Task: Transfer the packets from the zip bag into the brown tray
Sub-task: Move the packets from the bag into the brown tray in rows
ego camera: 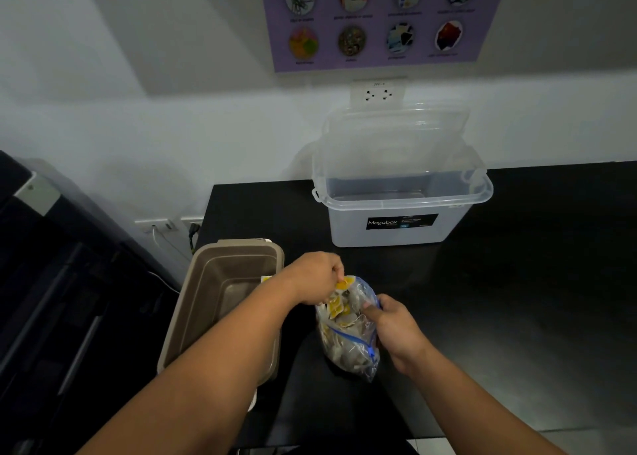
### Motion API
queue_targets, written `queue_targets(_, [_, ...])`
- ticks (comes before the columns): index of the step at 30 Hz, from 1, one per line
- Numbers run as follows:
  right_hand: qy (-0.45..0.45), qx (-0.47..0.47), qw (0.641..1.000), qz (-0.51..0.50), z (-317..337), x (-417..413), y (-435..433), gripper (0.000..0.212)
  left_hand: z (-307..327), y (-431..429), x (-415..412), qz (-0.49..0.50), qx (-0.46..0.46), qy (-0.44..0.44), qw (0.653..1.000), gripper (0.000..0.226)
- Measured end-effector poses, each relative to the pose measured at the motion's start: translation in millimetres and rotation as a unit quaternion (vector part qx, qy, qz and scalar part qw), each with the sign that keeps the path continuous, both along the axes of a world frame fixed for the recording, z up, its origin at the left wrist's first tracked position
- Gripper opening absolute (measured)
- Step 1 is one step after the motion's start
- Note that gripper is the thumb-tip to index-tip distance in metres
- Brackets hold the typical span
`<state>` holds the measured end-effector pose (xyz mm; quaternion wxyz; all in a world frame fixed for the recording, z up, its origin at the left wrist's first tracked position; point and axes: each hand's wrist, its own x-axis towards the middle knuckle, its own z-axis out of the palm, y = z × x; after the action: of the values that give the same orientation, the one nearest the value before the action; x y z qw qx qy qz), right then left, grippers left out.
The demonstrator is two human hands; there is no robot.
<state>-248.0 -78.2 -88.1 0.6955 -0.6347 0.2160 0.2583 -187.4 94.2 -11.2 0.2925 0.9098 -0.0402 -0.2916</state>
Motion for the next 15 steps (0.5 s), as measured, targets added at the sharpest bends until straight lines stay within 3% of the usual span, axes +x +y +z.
queue_targets(3, [-0.002, -0.008, 1.000, 0.000, 1, 0, 1, 0.017, 3, 4, -2, 0.023, -0.025, 0.001, 0.999, 0.017])
queue_targets(6, [-0.009, -0.010, 1.000, 0.001, 2, 0, 1, 0.017, 5, 10, -4, 0.045, -0.051, -0.059, 0.996, 0.006])
queue_targets(10, [-0.016, -0.021, 1.000, 0.000, -1, 0, 2, 0.017, 11, 22, -7, 0.117, -0.105, -0.126, 0.979, 0.021])
queue_targets(15, [-0.011, -0.025, 1.000, 0.005, 0, 1, 6, 0.017, 26, 52, -17, 0.179, -0.246, -0.068, 0.950, 0.031])
